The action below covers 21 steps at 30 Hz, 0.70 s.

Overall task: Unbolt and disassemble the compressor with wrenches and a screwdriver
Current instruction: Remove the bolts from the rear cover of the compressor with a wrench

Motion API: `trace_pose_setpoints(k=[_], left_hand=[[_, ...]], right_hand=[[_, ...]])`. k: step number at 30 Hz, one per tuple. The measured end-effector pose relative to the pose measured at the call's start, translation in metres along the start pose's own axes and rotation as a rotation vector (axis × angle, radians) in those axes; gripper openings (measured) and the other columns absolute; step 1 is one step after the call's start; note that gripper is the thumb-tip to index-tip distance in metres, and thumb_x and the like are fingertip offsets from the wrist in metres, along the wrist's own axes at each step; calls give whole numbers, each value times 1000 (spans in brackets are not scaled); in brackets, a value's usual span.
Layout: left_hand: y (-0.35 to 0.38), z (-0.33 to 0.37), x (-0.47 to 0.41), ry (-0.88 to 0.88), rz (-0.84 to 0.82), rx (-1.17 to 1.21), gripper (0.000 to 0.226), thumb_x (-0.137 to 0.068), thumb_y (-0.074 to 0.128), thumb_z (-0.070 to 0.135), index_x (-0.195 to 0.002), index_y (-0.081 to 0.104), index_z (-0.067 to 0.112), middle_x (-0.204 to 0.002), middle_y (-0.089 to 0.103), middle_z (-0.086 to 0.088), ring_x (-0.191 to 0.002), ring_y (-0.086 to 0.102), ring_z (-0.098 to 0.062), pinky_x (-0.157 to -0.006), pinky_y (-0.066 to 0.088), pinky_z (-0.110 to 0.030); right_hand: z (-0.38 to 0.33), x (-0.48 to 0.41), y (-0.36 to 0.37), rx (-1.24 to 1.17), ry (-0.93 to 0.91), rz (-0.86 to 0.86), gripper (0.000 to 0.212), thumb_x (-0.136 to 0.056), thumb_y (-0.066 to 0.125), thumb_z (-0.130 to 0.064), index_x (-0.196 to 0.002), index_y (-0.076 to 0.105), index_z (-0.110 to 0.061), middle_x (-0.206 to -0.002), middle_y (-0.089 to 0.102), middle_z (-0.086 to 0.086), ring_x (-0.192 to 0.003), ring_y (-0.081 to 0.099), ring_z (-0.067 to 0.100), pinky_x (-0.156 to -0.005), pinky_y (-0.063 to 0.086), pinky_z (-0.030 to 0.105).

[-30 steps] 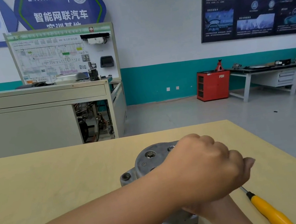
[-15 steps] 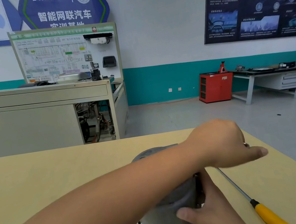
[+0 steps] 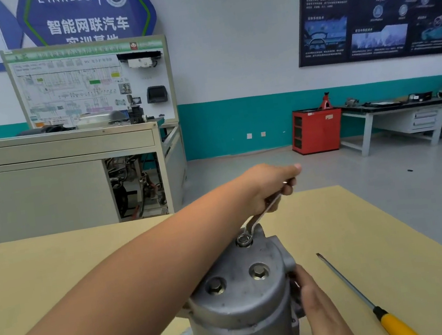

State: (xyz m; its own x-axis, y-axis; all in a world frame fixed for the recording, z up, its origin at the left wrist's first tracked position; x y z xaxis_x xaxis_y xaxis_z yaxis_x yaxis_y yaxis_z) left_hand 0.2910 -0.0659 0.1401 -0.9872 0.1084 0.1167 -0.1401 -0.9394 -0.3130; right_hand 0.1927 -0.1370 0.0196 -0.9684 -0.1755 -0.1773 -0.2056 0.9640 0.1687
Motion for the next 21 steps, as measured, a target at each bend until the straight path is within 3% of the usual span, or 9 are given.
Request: trace_pose_setpoints(k=[2,4,8,11,13,17,21], left_hand=[[-15,-8,-2,-49,109,121,36,-96,53,36,-67,49,14,-58,44,1,-46,29,-10,-45,26,-21],[-24,-14,-1,-69,173,197,37,-97,51,34,-66,49,14,-58,43,1,-47,28,-11,-47,25,-22],[-42,-23,4,-71,258,280,37,-98,48,34,-66,49,16,-53,44,3,-49,32,-11,-52,27,-25],[-57,-34,8,-97,293,369,36,-99,47,32,-67,52,16,-53,46,4,-53,37,-11,-56,31,-25],[-64,-42,12,-122,301,494,36,-99,46,28,-66,51,15,-53,46,3,-53,39,-11,-59,41,-26],[-74,-59,25,-135,267,847,39,-101,40,19,-63,44,13,-42,41,1,-48,42,-13,-74,55,-42],[-86,-75,43,-92,238,1059,41,-103,36,21,-62,40,14,-44,35,2,-39,37,-9,-57,55,-36]], right_hand=[[14,-8,-6,34,38,76,30,-102,40,-27,-96,70,-23,-97,69,12,-63,62,1,-55,44,13],[15,-11,-9,4,21,141,32,-100,44,-14,-93,72,-27,-75,69,4,-56,57,11,-47,41,20],[32,-11,-11,-149,160,199,41,-98,46,-12,-76,75,-30,-72,72,-1,-66,61,19,-60,43,30],[44,-10,-7,-252,264,194,42,-97,49,-18,-60,68,-22,-57,60,-4,-55,52,14,-56,38,28],[43,-9,-7,-240,266,190,37,-96,49,-18,-66,71,-19,-61,63,1,-61,55,19,-60,40,29],[41,-9,-11,-155,246,234,35,-98,45,-16,-77,73,-17,-72,60,11,-72,50,23,-57,33,28],[39,-8,-12,-92,215,240,34,-98,44,-18,-77,71,-17,-91,66,13,-75,56,24,-50,40,26]])
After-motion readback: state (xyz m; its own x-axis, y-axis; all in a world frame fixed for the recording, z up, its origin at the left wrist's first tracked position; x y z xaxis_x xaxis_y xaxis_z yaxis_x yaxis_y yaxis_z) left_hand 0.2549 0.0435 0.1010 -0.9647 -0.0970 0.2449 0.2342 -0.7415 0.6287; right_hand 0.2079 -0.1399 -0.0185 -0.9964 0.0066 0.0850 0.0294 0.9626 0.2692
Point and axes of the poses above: each hand's wrist, its own x-axis away from the middle knuckle, its own y-axis out of the palm, z = x × y, the point moved 8 cm from there along -x, towards the middle knuckle
